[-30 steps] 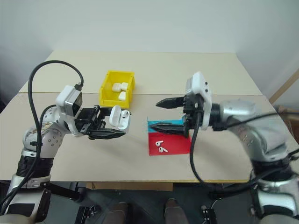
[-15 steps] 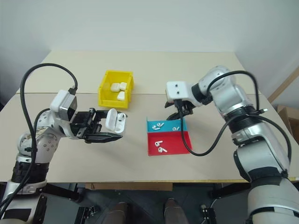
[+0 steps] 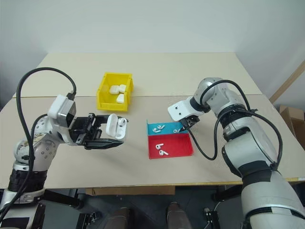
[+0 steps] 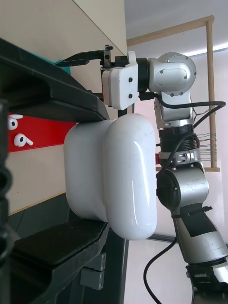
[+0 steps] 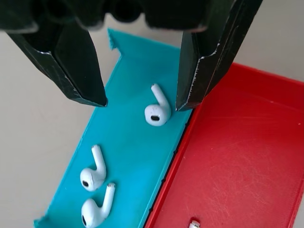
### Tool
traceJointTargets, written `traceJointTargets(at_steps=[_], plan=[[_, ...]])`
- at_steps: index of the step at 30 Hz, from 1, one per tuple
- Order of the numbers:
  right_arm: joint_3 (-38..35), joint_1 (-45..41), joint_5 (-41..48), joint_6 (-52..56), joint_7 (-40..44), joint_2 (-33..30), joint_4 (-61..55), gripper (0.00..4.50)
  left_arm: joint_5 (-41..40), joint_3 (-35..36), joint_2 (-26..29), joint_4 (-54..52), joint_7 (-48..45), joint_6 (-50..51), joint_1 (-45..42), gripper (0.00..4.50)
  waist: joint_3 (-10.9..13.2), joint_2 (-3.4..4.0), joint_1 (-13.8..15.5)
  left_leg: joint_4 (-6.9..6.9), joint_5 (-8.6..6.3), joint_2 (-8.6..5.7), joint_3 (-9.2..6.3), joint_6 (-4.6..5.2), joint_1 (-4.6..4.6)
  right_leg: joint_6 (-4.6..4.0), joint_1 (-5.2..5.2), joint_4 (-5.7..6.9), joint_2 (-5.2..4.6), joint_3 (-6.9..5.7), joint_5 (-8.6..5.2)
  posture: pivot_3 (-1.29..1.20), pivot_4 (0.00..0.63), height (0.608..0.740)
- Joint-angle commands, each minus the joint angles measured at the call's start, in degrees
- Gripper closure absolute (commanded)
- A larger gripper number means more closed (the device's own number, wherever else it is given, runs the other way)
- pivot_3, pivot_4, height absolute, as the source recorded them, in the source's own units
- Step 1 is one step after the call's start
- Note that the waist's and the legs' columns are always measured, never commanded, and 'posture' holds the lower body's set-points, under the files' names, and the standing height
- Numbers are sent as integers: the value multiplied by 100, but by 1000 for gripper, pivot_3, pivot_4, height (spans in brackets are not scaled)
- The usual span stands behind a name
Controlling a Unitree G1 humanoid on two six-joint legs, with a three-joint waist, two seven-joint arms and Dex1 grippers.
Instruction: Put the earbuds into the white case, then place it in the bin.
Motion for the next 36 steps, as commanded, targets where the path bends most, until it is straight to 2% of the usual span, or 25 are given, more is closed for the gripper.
traceJointTargets(at_steps=[1, 9, 12, 14, 35, 36], plan=[[-185, -199, -56, -240, -18, 101, 217, 1680, -82, 148, 56, -261, 72, -75, 45, 1738, 0, 0, 3, 0, 0, 0, 0, 0, 0, 0, 0, -1, -1, 0, 0, 0, 150, 740], [-73, -262, -561, -506, -295, 218, 536, 1680, -76, 179, 91, -348, 157, -82, 134, 1738, 1, 1, 7, 0, 0, -1, 0, -1, 0, 0, 0, 0, -1, 0, 0, 0, 150, 740], [-112, -287, -644, -483, -276, 274, 633, 2283, -73, 186, 101, -345, 164, -91, 135, 1738, 1, 1, 6, 0, 0, -1, 0, -1, 0, 0, 0, 0, -1, 0, 0, 0, 150, 740], [-125, -299, -742, -444, -461, 317, 676, 2919, -71, 192, 109, -349, 170, -97, 144, 1738, 1, 2, 5, 0, 0, -1, 0, -1, 0, 0, 0, 0, -1, 0, 0, 0, 150, 740], [-175, -176, -1094, -309, -680, 462, 891, 2919, -68, 216, 187, -480, 259, -110, 245, 1738, 1, 2, -1, 0, 0, 0, 0, -1, 7, -1, 7, 2, 0, 0, 0, 0, 150, 740], [-156, -173, -1124, -269, -662, 465, 897, 3107, -66, 220, 193, -485, 261, -112, 252, 1738, 1, 2, -4, 0, 0, 0, 0, -1, 8, -1, 7, 2, 0, 0, 0, 0, 150, 740]])
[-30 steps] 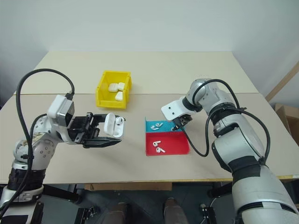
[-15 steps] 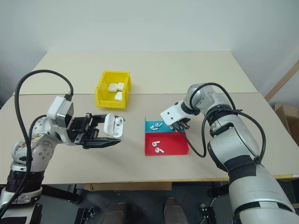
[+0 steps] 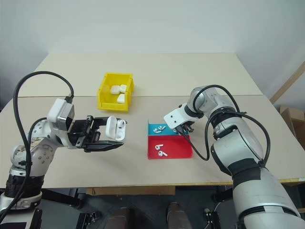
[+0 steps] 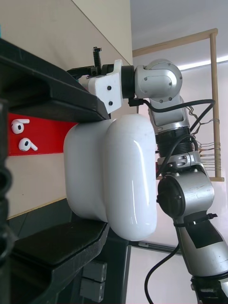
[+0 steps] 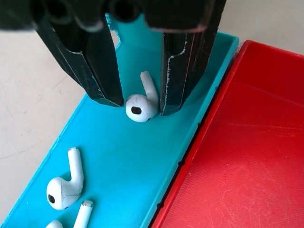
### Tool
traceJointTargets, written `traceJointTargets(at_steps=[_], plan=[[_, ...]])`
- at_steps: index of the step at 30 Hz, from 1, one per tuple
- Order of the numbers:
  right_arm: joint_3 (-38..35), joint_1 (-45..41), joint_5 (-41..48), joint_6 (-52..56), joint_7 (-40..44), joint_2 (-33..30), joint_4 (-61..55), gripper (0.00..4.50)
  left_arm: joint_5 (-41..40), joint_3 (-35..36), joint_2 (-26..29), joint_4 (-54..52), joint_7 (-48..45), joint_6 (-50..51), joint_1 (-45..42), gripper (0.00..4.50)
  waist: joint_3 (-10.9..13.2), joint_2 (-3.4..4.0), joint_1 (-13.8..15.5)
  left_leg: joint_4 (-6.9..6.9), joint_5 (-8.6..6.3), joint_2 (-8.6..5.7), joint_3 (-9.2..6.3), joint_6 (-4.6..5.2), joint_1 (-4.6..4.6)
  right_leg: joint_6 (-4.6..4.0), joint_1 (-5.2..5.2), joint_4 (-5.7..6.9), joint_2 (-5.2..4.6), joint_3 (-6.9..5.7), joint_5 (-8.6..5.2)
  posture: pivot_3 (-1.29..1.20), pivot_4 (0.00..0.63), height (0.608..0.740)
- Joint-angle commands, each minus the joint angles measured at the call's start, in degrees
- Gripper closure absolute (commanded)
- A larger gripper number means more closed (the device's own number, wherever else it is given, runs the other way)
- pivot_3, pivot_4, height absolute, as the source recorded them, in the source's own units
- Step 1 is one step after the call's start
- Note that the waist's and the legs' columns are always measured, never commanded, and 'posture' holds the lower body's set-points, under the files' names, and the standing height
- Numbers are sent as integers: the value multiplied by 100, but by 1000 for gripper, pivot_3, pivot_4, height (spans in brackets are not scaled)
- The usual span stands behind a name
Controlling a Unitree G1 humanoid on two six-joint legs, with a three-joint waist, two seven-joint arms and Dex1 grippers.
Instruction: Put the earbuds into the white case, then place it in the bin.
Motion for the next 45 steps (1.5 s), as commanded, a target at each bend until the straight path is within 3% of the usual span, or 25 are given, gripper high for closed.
traceJointTargets(at_steps=[1, 4, 9, 17, 19, 22, 25, 29, 36, 45], plan=[[-54, -55, -33, 57, 46, 25, 42, 3294, -62, 152, 101, -235, 22, -86, 30, 1738, 0, 0, -5, 0, 0, 0, 0, 0, 1, 0, 0, 0, 1, 0, 0, 0, 150, 740], [-75, -32, -25, 52, 47, 24, 39, 3854, -57, 147, 107, -219, 31, -94, 18, 1738, 0, 0, -2, 0, 0, 0, 0, 0, 2, 0, 2, 1, 1, 0, 0, 0, 150, 740], [-302, 4, 175, 283, 25, 20, 18, 3854, -39, 115, 110, -178, 31, -104, -28, 1738, 0, 0, -3, 0, 0, 0, 0, 0, 2, 0, 2, 1, 1, 0, 0, 0, 150, 740], [-2011, 4, 1803, 2102, 162, -86, -492, 3854, -47, 11, 47, 73, -76, -66, -324, 1738, 1, 1, 9, -1, 0, 0, -2, 0, -5, -1, -1, -1, -1, -1, 0, 0, 150, 740], [-2699, 129, 2598, 3182, 315, -143, -1152, 3854, -65, -9, 8, 203, -116, -49, -448, 1738, 1, 1, 13, 0, 0, 0, -2, 0, -4, -1, 0, 0, -1, -1, 1, 0, 150, 740], [-3555, 765, 3862, 5207, 312, -240, -3115, 3854, -48, -47, -55, 387, -174, -50, -600, 1738, 1, 1, 34, -1, 0, 0, -6, 0, -9, -1, 0, -2, 0, -5, 0, 0, 150, 740], [-4335, 1715, 5235, 7181, -410, -111, -5437, 3854, -40, -95, -144, 553, -194, -44, -762, 1738, 0, 1, 92, 1, 0, -1, -14, 0, -17, 0, 0, -1, -2, -12, 0, 0, 150, 740], [-4838, 2632, 6584, 8421, -1427, 223, -7656, 3854, -44, -132, -267, 773, -179, -13, -965, 1738, 1, 3, 131, 4, 0, -2, -17, 0, -20, 0, -3, -2, -3, -14, 0, 0, 150, 740], [-4751, 3340, 7814, 8865, -2853, 839, -9509, 3854, -17, -229, -471, 1062, -229, 21, -1258, 1738, 1, 4, 142, 4, 0, -2, -18, 1, -12, 1, -1, 6, 2, -13, 0, 0, 150, 740], [-3682, 3839, 7359, 8183, -3306, 852, -10091, 3854, 11, -266, -460, 1202, -353, 58, -1412, 1738, 1, 4, 147, 4, 0, -2, -19, 1, -19, 1, -3, -1, 2, -15, -1, 0, 150, 740]])
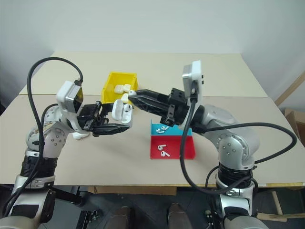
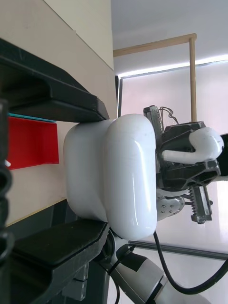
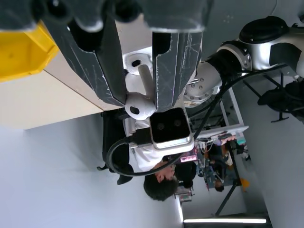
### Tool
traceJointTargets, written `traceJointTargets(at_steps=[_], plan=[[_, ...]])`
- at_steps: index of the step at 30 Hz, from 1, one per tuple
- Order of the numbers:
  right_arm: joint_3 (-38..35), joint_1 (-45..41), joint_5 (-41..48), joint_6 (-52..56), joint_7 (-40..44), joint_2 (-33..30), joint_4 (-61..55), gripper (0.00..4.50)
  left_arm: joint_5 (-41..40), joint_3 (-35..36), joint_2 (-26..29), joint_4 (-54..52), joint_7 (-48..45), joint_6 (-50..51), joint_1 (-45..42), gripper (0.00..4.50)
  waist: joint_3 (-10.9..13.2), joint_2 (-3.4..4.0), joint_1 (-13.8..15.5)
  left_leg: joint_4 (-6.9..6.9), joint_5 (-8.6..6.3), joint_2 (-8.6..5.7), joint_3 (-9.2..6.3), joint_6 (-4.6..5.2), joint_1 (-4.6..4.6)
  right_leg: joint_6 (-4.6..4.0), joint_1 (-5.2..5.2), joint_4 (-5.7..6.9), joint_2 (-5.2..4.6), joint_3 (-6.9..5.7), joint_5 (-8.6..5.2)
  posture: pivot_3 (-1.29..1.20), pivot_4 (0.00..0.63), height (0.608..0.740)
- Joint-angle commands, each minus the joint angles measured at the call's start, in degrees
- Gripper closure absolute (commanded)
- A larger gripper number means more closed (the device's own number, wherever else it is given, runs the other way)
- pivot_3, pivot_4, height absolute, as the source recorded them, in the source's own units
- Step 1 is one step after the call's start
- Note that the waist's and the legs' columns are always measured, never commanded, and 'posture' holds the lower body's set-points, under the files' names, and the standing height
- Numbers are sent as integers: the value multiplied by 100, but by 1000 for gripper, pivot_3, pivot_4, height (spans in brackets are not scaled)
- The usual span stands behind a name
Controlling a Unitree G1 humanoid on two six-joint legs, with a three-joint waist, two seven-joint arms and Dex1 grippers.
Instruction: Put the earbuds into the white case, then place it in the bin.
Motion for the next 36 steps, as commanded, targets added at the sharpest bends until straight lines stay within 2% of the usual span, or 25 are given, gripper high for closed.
traceJointTargets(at_steps=[1, 6, 25, 35, 36], plan=[[295, 31, -178, -395, -46, -73, -219, 3854, 4, 42, 27, -12, -85, 3, -182, 1738, 0, 0, -2, 0, 0, -1, 1, 0, 0, 0, 0, 0, 0, 1, 0, 0, 150, 740], [604, 167, -309, -661, -1, -223, -304, 3854, 36, 43, 38, 29, -123, 49, -232, 1738, 0, 0, 2, 0, 0, 0, 0, 0, -1, 0, 0, -3, 0, 0, 0, 0, 150, 740], [979, 380, -395, -982, -34, -561, -354, 3854, 131, 71, 14, 34, -155, 61, -284, 1738, 0, 0, 4, 0, 0, 0, 0, 0, 0, 0, 1, -4, 0, 1, 0, 0, 150, 740], [886, 364, -351, -994, -120, -725, -415, 619, 124, 71, 24, 5, -152, 58, -282, 1738, 0, -1, 9, 0, 0, 0, 0, 0, -1, 0, 1, -4, 0, 0, 0, 0, 150, 740], [869, 360, -334, -991, -128, -742, -424, 619, 124, 70, 25, 5, -150, 57, -282, 1738, 0, -1, 9, 0, 0, 0, 0, 0, -1, 0, 1, -4, 0, 0, 0, 0, 150, 740]])
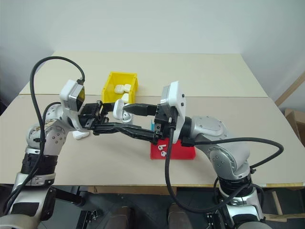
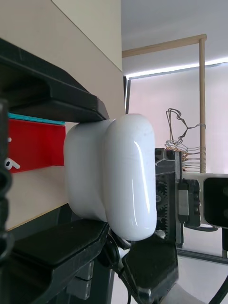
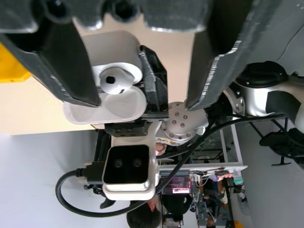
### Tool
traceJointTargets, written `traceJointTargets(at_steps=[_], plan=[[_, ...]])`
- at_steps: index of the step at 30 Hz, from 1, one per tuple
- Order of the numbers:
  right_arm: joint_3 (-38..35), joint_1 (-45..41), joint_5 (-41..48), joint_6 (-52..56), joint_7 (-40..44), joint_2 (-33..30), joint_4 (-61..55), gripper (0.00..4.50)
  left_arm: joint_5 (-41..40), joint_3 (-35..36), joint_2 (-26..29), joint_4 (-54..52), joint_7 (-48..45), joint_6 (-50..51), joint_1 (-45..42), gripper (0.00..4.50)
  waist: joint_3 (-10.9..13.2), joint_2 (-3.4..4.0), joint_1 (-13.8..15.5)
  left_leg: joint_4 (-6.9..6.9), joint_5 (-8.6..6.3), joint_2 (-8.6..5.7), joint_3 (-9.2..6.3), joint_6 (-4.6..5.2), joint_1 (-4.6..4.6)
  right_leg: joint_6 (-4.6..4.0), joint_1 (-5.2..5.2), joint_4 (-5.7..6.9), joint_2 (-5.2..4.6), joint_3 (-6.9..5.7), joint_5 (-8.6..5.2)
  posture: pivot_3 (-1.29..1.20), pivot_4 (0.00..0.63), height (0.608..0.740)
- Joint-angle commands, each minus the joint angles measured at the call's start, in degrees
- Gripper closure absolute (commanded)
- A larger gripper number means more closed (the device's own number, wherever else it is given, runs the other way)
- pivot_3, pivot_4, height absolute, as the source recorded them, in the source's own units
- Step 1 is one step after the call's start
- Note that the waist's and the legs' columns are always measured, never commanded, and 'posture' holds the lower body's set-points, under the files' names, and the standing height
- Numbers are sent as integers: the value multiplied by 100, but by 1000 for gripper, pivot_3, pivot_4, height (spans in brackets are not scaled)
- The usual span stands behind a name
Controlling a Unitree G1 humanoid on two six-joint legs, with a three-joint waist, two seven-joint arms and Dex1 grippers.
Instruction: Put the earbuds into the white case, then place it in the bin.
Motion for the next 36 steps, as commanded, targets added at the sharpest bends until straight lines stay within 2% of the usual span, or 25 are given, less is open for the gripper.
traceJointTargets(at_steps=[1, 8, 14, 17, 22, 26, 31, 36], plan=[[-191, 4, 58, -73, -87, -114, -109, 619, -95, 62, 19, -156, -92, -4, -170, 1738, 0, 0, 0, 0, 0, 0, 0, 0, 1, 0, 1, 0, 0, 0, 0, 0, 150, 740], [-612, 108, 714, 51, 263, -567, -211, 619, -41, 34, 10, -73, -162, -51, -200, 1738, 0, 0, 4, 0, 0, -1, 1, 0, -2, 0, 1, -4, -1, 0, 0, 0, 150, 740], [-666, 13, 936, 8, 630, -877, -39, 619, 56, -55, -69, 140, -314, -156, -346, 1738, 0, 0, 3, 0, 0, 0, 1, 0, 2, 0, 3, -2, 0, 0, 0, 0, 150, 740], [-817, -189, 905, 12, 800, -1124, 276, 1199, 113, -144, -92, 254, -450, -217, -439, 1738, 0, -1, 4, 0, 0, -1, 1, 0, 0, 1, 3, -3, 0, 1, 0, 0, 150, 740], [-700, -1070, 528, -110, 1553, -1821, 980, 2975, 284, -372, -157, 492, -729, -260, -602, 1738, 0, 0, 9, 0, 0, -1, 1, 1, -2, 1, 1, -6, 0, 0, -1, 0, 150, 740], [-226, -2086, -87, -494, 2488, -2127, 1682, 4370, 520, -619, -278, 591, -781, -300, -712, 1738, 0, 0, -2, -2, 0, -1, 3, 1, 0, 1, 0, -6, 1, 1, -1, 0, 150, 740], [763, -3100, -1467, -1457, 3231, -2106, 2327, 4443, 648, -741, -442, 544, -655, -243, -731, 1738, 1, 1, -11, 0, 0, 1, 7, 1, -1, 1, -5, -4, 3, 4, -1, 0, 150, 740], [1606, -3896, -2589, -2789, 4016, -1646, 3168, 4443, 661, -736, -476, 575, -736, -245, -713, 1738, 1, 1, -21, 1, 0, 1, 9, 1, -2, 1, -9, -2, 3, 5, -1, 0, 150, 740]])
